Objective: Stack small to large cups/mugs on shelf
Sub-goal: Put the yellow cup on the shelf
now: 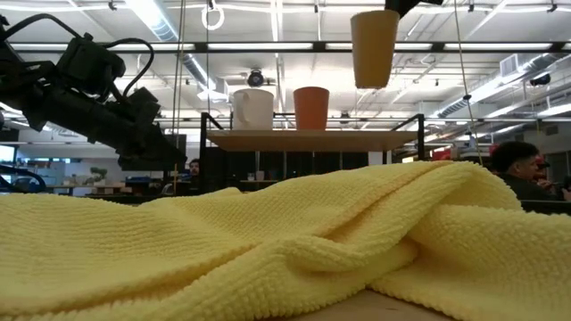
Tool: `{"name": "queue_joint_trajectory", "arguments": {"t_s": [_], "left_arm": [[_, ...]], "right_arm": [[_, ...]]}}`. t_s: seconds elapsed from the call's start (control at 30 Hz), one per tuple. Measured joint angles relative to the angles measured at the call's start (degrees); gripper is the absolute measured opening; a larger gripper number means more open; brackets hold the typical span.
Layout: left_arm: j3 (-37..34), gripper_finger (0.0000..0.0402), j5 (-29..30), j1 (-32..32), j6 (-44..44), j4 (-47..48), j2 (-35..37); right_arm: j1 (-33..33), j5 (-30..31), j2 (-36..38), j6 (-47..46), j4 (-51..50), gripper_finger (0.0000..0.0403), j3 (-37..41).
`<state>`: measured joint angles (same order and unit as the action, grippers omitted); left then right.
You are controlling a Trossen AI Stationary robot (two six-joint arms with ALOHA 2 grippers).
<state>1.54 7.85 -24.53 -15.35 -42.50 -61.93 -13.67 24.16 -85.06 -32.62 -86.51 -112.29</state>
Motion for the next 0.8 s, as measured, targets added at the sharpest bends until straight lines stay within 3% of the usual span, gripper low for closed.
{"name": "queue_joint_trajectory", "arguments": {"t_s": [0.33, 0.53, 0.8], "left_arm": [[0.00, 0.0013, 0.01, -0.07, 0.42, -0.95, 0.04], [0.00, 0.0013, 0.00, -0.07, 1.03, -2.32, 0.04], [0.00, 0.0014, -0.01, -0.04, 1.09, -1.91, 0.04]], "right_arm": [[-12.26, -5.68, -2.36, 5.27, -0.10, 0.0003, -0.70], [-17.43, -11.34, -6.61, 12.13, 5.93, 0.0003, -0.70], [-22.54, -11.97, -9.15, 16.11, 7.52, 0.0003, -0.59]]}}
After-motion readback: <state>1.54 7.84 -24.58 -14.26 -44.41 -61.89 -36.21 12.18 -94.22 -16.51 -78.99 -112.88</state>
